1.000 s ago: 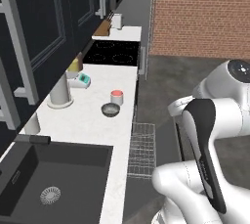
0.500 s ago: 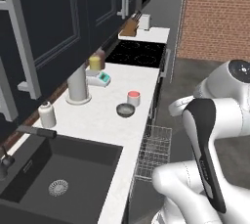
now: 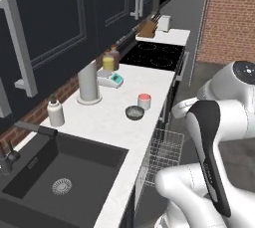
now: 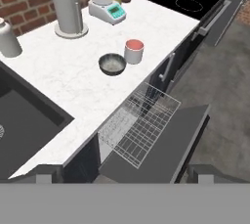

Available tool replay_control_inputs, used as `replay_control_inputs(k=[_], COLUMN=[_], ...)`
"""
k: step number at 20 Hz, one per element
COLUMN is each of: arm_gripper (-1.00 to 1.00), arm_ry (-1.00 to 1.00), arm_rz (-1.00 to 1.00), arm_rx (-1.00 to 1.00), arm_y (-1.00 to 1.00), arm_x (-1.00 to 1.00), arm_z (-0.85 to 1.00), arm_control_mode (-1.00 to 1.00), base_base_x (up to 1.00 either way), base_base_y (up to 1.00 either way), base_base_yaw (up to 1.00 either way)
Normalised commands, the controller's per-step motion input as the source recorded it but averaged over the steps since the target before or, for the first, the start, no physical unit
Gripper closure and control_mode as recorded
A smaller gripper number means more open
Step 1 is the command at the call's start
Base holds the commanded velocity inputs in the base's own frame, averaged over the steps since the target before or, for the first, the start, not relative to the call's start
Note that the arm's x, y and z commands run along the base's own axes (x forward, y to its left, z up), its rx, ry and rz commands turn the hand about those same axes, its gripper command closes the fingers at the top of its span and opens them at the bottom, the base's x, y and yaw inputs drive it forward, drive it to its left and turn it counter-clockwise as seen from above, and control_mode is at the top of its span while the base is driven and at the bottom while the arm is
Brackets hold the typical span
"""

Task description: Pick up the cup and bowl from the counter, place them in the dishwasher, and close the dishwasher door.

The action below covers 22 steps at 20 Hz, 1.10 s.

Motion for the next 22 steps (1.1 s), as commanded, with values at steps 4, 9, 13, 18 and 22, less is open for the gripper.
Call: replay_control_inputs(k=[4,9,13,18,22], arm_gripper=[-1.0,-1.0,-1.0,-1.0,-1.0], arm_ry=[0.0,0.06,0.12,0.09,0.16], arm_rz=[0.0,0.04,0.05,-0.04,-0.21], arm_rx=[0.0,0.02,0.08,0.15,0.09], arm_y=[0.0,0.0,-0.04,-0.17,0.0], arm_x=[0.0,0.36,0.98,0.98,1.0], arm_z=[0.0,-0.02,-0.14,-0.25,-0.4], arm_control_mode=[1.0,-1.0,-1.0,-1.0,-1.0], base_base_x=[0.42,0.42,0.0,0.0,0.0], base_base_y=[0.18,0.04,0.0,0.0,0.0], base_base_yaw=[0.26,0.11,0.0,0.0,0.0])
